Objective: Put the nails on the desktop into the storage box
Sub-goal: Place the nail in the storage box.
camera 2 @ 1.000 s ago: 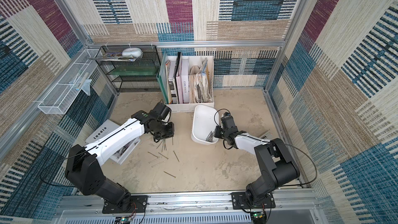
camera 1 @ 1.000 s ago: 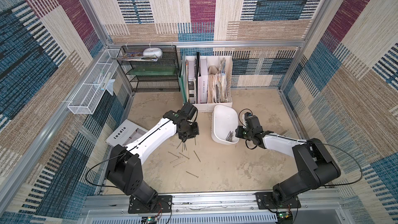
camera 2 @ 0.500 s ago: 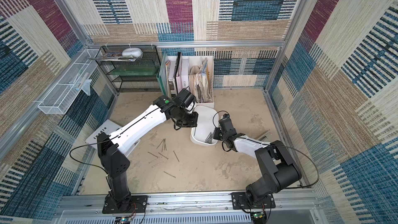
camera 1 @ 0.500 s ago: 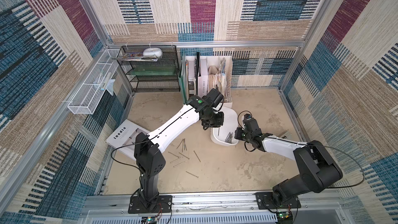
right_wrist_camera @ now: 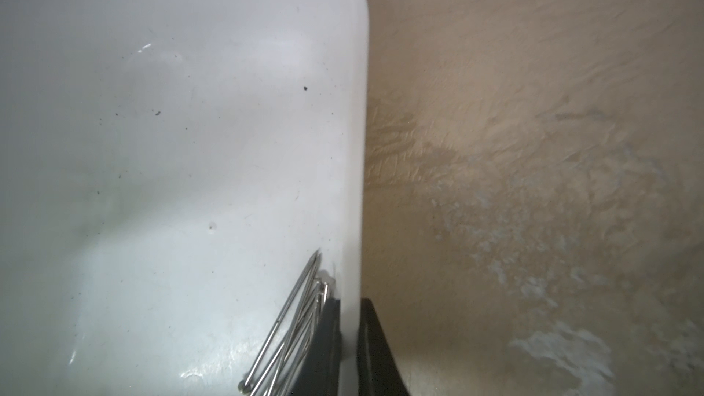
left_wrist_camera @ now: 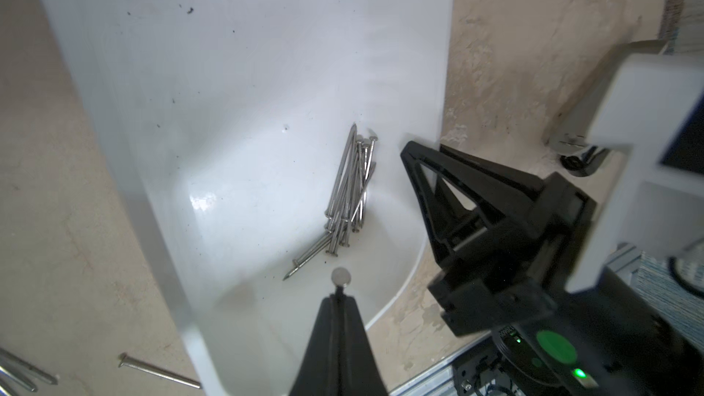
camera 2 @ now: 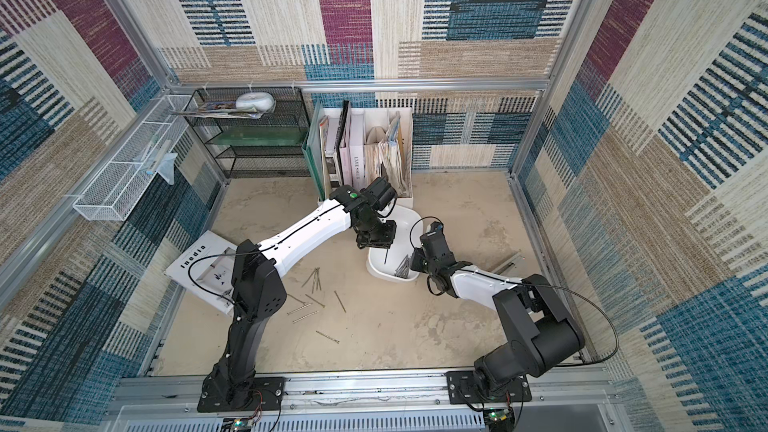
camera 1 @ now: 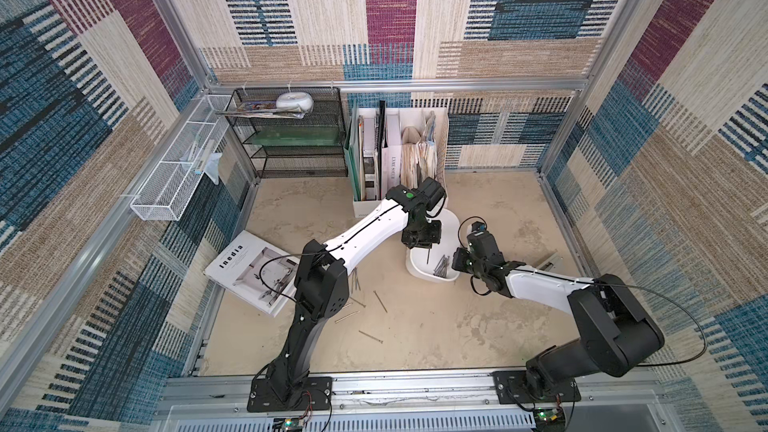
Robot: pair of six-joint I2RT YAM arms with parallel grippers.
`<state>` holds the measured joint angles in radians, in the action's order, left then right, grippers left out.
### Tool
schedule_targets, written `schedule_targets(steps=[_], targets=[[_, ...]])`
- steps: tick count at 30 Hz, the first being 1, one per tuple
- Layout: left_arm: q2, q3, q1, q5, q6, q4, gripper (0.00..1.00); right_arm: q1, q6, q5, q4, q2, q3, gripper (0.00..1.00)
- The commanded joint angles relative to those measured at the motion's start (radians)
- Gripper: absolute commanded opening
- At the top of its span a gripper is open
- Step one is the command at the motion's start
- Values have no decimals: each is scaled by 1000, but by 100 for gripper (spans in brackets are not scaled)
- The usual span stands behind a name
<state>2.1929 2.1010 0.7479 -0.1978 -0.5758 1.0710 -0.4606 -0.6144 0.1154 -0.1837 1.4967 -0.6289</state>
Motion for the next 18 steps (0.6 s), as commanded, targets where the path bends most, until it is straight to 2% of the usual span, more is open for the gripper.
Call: schedule_targets(steps=[1,7,8,9,11,14,18], targets=[[24,-6,-4,68,-2,12,0,-3,15,24,49,2,4,0],[43,-1,-5,61,-10,-4,2,-4,16,18,46,11,2,0],[36,-10,-6,55,-14,-6,13,-4,18,17,48,12,2,0],[28,-18,-6,47,-21,-7,21,-6,19,20,49,11,0,0],[-7,-55,-5,43,-41,-7,28,-4,23,19,54,12,-2,0],[-114,-149,-13,57,-67,-9,31,-6,26,20,62,13,-6,0],[-360,-344,-37,88,-90,-34,34,-6,30,23,70,4,-3,0]])
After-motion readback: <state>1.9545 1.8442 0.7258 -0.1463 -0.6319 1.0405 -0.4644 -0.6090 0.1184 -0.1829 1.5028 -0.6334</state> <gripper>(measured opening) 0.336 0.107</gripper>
